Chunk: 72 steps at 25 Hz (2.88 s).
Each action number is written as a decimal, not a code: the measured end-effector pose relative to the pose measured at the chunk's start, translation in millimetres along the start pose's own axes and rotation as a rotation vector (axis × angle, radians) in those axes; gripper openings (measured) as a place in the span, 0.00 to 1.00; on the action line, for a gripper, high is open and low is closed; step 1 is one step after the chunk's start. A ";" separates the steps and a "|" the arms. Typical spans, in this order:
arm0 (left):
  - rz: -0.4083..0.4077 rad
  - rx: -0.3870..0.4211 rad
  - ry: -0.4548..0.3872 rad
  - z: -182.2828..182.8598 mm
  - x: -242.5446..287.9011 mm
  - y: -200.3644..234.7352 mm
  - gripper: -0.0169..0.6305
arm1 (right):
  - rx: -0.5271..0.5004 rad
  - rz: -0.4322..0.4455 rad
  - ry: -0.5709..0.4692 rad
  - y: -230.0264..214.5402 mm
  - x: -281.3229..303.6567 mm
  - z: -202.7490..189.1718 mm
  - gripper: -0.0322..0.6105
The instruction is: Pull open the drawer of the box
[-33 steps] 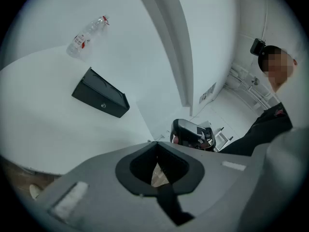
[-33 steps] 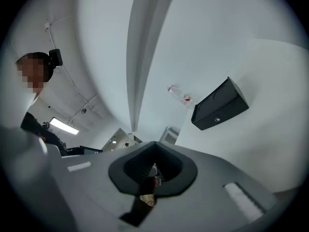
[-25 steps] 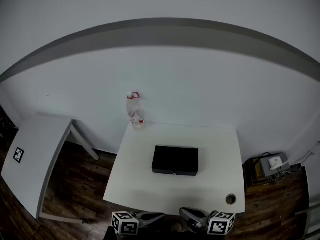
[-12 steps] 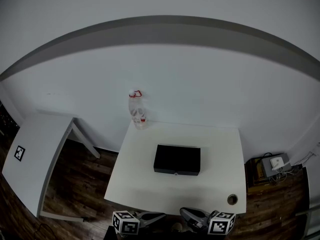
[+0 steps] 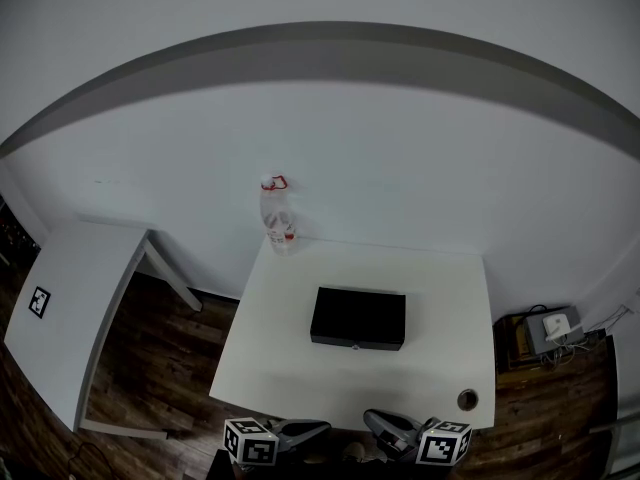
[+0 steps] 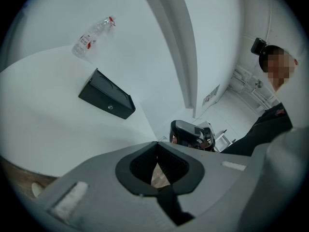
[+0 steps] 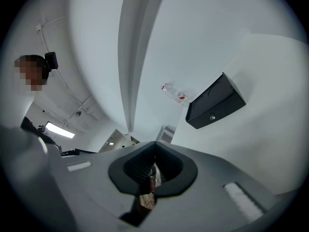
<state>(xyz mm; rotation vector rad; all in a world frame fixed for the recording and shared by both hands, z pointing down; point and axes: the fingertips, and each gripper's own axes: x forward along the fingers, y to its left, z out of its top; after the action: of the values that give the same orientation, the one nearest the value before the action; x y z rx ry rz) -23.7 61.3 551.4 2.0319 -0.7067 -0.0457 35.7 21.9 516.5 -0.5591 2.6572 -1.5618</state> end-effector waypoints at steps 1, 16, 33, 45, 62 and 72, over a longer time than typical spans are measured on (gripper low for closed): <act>0.028 0.024 0.007 2.8 -2.0 7.1 0.04 | 0.000 -0.009 -0.003 -3.8 0.8 1.0 0.06; 0.410 0.675 0.309 130.4 4.9 121.8 0.04 | -0.032 -0.313 0.023 -102.9 61.7 17.6 0.17; 0.488 0.885 0.571 175.2 79.3 205.4 0.04 | 0.061 -0.576 0.078 -196.7 108.5 35.7 0.22; 0.453 0.885 0.655 166.9 87.6 208.7 0.03 | 0.082 -0.563 0.085 -203.5 117.2 43.4 0.23; 0.443 0.856 0.664 165.8 88.6 209.4 0.03 | 0.177 -0.568 0.056 -211.0 131.1 43.6 0.17; 0.436 0.810 0.664 166.2 89.3 210.5 0.03 | 0.183 -0.551 0.058 -207.9 127.9 39.1 0.17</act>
<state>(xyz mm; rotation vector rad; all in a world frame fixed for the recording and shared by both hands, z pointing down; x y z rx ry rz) -97.5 -192.9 650.4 2.3476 -0.7735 1.2874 -14.7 -141.7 694.8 -1.3353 2.4838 -1.9361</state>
